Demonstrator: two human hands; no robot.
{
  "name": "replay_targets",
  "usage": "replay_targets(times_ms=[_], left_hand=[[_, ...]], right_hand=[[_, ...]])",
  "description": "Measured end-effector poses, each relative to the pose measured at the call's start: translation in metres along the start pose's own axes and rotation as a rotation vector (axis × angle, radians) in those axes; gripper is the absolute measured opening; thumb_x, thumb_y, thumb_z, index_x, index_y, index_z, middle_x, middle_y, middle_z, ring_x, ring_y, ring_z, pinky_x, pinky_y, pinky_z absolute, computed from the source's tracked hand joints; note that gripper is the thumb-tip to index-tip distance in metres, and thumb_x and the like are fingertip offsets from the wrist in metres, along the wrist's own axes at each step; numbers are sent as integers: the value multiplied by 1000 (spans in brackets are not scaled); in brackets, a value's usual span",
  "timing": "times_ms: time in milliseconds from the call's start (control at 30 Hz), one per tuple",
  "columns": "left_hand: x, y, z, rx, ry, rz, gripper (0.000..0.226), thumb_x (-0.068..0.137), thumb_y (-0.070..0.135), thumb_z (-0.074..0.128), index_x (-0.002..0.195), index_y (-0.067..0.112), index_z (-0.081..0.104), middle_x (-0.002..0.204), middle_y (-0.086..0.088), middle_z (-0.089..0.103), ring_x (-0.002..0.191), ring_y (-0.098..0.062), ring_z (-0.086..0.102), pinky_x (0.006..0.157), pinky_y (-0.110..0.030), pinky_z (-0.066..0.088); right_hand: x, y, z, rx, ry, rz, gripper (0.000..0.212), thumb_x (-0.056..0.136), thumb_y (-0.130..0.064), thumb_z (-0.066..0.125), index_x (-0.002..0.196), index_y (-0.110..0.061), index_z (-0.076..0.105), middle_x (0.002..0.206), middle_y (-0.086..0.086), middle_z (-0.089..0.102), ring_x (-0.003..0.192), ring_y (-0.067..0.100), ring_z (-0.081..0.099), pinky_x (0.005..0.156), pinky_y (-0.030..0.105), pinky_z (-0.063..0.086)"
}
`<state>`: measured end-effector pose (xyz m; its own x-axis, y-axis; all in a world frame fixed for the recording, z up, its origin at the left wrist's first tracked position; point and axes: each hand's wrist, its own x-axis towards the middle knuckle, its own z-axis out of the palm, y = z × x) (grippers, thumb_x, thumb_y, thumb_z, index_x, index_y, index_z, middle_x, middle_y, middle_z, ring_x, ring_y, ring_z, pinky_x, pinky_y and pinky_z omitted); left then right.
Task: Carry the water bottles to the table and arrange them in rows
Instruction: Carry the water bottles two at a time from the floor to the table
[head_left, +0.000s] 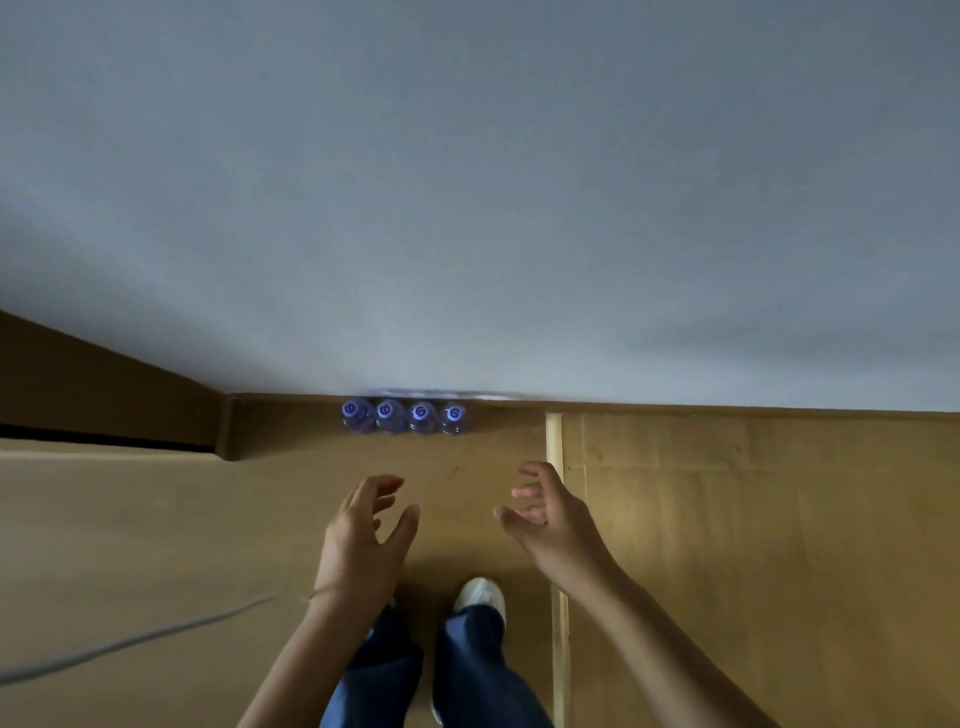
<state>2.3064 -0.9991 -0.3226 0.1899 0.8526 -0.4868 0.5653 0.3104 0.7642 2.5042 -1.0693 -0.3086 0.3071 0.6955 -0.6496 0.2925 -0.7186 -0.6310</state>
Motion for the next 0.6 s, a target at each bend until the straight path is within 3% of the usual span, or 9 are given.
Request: replay_targets(times_ms=[167, 433, 600], left_hand=[[69, -69, 38, 53, -2, 30, 27, 85, 9, 72, 111, 13, 63, 108, -3, 66, 105, -18, 61, 92, -37, 51], [203, -185, 105, 239, -53, 246, 38, 85, 16, 73, 120, 13, 60, 118, -1, 60, 106, -19, 56, 88, -28, 41], [273, -237, 143, 305, -59, 418, 56, 82, 11, 76, 131, 6, 50, 122, -4, 54, 115, -26, 52, 89, -15, 30]], right_hand=[[76, 57, 44, 8, 14, 5, 53, 94, -28, 66, 140, -20, 41, 132, 2, 57, 106, 10, 60, 70, 11, 49], [228, 153, 123, 14, 90, -53, 56, 90, -31, 71, 139, -26, 43, 137, 0, 54, 106, 11, 58, 84, 29, 53], [316, 197, 160, 32, 127, -177, 68, 83, -27, 79, 141, -24, 42, 117, -18, 50, 107, 9, 53, 87, 26, 45]])
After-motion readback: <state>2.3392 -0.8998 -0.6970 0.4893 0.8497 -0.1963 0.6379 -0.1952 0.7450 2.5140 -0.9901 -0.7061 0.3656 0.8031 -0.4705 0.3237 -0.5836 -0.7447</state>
